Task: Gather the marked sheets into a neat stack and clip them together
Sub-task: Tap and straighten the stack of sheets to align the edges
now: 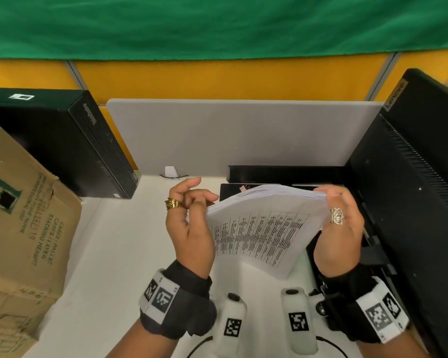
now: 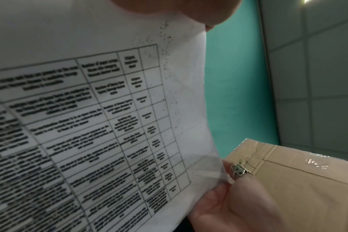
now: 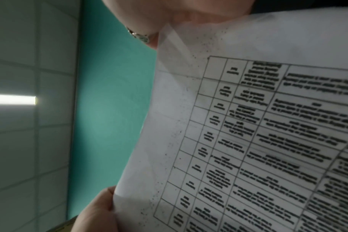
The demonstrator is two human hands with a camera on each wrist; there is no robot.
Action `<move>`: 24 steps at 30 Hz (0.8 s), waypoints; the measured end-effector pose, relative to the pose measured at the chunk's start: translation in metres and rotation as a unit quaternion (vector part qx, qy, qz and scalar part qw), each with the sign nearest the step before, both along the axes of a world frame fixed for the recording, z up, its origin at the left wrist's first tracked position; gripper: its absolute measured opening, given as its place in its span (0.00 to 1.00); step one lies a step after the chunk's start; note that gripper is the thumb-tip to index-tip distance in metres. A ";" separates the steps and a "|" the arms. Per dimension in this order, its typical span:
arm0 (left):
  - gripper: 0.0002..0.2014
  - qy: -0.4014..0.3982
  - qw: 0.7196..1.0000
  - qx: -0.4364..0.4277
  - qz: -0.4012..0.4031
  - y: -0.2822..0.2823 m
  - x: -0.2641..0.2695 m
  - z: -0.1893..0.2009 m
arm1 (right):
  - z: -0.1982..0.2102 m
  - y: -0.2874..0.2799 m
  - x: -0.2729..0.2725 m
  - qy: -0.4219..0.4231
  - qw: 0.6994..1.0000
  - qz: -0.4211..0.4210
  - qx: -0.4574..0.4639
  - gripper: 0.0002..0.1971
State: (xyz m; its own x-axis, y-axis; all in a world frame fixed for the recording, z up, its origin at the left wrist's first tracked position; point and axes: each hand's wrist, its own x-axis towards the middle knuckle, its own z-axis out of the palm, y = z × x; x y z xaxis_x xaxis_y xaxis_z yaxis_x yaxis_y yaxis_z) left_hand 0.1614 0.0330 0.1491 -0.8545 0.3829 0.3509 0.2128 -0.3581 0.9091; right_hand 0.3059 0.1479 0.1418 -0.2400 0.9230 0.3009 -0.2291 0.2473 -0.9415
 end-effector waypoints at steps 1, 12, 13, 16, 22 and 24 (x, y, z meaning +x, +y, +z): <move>0.10 0.002 1.000 0.000 0.000 0.001 -0.002 0.001 | 0.000 0.001 0.000 0.000 1.000 0.004 -0.004 0.15; 0.29 0.093 0.990 -0.003 -0.106 -0.010 -0.020 -0.012 | 0.003 0.005 0.003 -0.001 1.000 0.015 -0.018 0.19; 0.34 0.096 0.987 -0.008 -0.130 -0.013 -0.022 -0.019 | 0.003 0.005 0.003 -0.001 1.000 0.015 -0.018 0.19; 0.33 0.083 0.983 -0.050 -0.159 -0.020 -0.021 -0.032 | 0.004 0.005 0.002 0.017 0.999 0.036 -0.010 0.14; 0.19 0.044 0.978 -0.139 -0.151 -0.019 -0.025 -0.031 | -0.017 0.036 0.016 -0.019 0.974 0.218 0.053 0.35; 0.27 0.028 0.971 -0.145 -0.189 -0.016 -0.032 -0.029 | -0.023 0.043 0.015 -0.067 0.969 0.238 0.022 0.35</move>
State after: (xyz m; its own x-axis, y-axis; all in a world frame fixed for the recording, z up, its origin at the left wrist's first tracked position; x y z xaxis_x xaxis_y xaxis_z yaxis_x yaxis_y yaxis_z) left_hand 0.1296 0.0170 0.1200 -0.6168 0.7547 0.2236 0.1691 -0.1504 0.9741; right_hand 0.3214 0.1911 0.1192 -0.6755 0.6843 0.2745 -0.2032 0.1851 -0.9615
